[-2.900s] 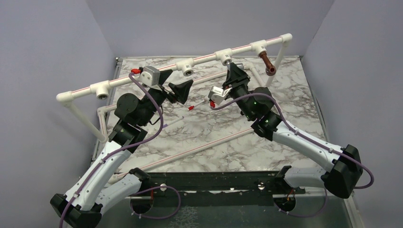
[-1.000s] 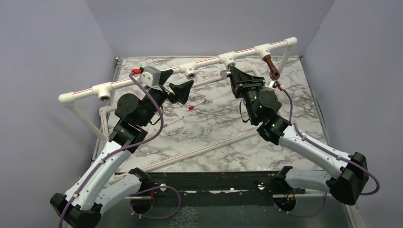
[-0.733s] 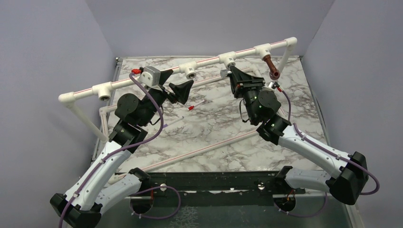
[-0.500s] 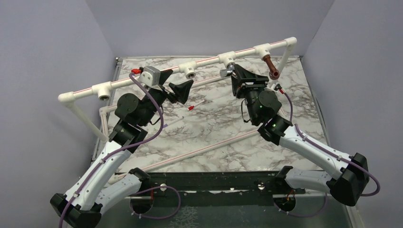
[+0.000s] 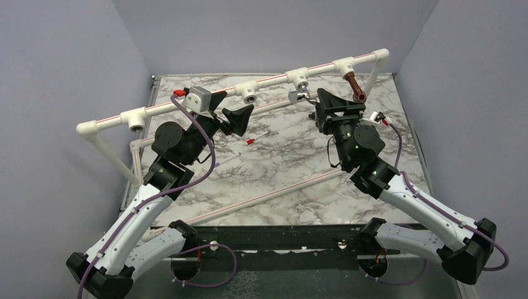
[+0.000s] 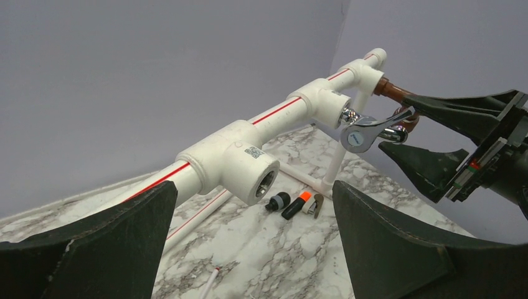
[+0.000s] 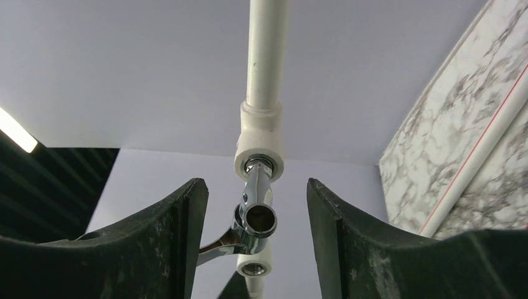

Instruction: Install the water faucets

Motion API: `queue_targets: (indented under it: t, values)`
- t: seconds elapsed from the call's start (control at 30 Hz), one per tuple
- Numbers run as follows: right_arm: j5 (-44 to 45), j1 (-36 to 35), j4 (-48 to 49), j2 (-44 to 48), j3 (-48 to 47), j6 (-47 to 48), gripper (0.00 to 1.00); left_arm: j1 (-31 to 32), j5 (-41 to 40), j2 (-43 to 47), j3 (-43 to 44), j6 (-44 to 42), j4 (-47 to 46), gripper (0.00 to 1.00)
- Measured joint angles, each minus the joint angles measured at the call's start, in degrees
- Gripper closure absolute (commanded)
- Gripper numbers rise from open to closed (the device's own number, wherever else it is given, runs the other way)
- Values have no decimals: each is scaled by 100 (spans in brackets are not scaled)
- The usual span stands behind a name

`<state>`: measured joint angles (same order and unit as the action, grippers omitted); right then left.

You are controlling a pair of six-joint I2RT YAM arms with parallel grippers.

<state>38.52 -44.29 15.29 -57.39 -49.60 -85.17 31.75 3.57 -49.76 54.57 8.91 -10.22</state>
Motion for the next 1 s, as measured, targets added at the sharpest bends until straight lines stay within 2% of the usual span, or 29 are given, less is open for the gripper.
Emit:
queue_targets:
  t: [0.23,0.47,0.77,1.0]
  values:
    - [24,2,-570,424,-157,1910,35,0,-2,-9,0,-2,0,4]
    - [-299,4,-629,691,-214,4782,34,0,-2,-28,0,0,0,4]
    - [-1952,7,-706,957,-356,8644,26,0,-2,-28,0,-2,0,4]
    - [-3200,7,-1405,970,-483,11551,23,0,-2,13,0,-2,0,4]
